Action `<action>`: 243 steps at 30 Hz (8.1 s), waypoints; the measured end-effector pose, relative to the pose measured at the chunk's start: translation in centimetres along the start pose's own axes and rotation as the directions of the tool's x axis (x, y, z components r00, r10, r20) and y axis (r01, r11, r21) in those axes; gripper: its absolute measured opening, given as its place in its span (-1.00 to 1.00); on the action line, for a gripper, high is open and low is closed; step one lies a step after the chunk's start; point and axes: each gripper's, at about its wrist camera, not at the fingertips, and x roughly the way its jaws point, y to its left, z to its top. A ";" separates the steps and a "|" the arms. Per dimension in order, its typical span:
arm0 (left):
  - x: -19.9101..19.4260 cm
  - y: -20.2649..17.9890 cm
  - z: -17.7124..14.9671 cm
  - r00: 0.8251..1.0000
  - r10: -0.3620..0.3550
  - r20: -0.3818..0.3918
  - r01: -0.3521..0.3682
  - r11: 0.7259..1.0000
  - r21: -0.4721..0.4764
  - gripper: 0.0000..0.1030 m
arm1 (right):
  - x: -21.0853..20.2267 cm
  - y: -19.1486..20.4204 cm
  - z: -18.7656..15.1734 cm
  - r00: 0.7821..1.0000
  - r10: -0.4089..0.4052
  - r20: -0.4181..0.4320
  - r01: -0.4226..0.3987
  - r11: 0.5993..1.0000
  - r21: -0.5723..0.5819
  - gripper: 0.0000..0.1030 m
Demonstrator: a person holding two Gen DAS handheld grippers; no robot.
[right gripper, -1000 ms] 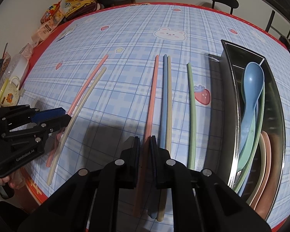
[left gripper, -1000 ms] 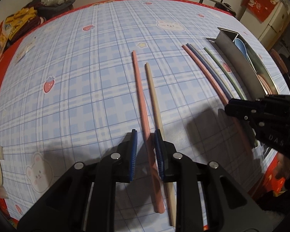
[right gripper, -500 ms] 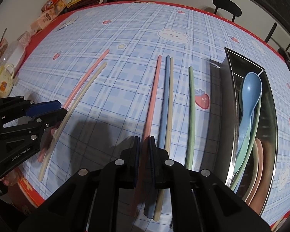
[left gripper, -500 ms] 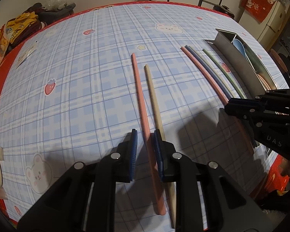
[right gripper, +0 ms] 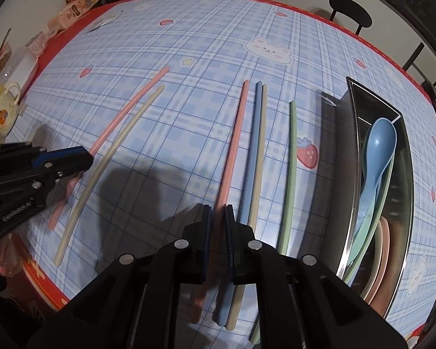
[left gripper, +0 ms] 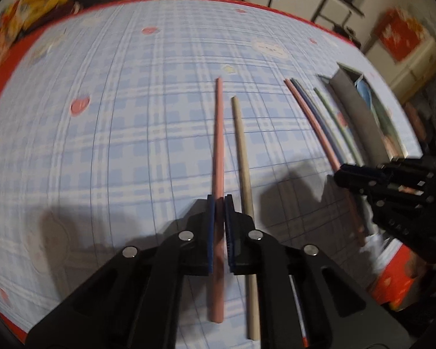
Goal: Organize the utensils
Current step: 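Lift the pink chopsticks off the cloth with both tools, then carry the pink chopstick to the drainer with the right tool while the left tool carries the other, then lower both pink chopsticks into the drainer and open both tools, then move both tools back over the remaining chopsticks on the cloth, then close the right tool on the blue chopstick, then close the left tool on a beige chopstick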
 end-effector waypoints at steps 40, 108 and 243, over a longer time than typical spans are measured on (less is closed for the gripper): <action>-8.0 0.9 0.5 0.987 -0.128 0.101 0.141 0.982 -0.130 -0.80 | -8.4 -5.3 -4.7 0.933 0.180 0.312 -0.267 0.927 0.262 -0.87; -3.9 -15.0 7.8 0.978 -0.172 0.119 0.174 0.985 -0.004 0.89 | -10.2 -15.0 -6.2 0.941 0.010 0.337 -0.168 0.881 0.442 0.90; -2.6 2.9 -2.9 0.982 -0.175 0.068 0.185 0.963 -0.197 -0.80 | -2.9 -1.3 -2.5 0.985 0.162 0.067 -0.171 0.973 0.154 -0.88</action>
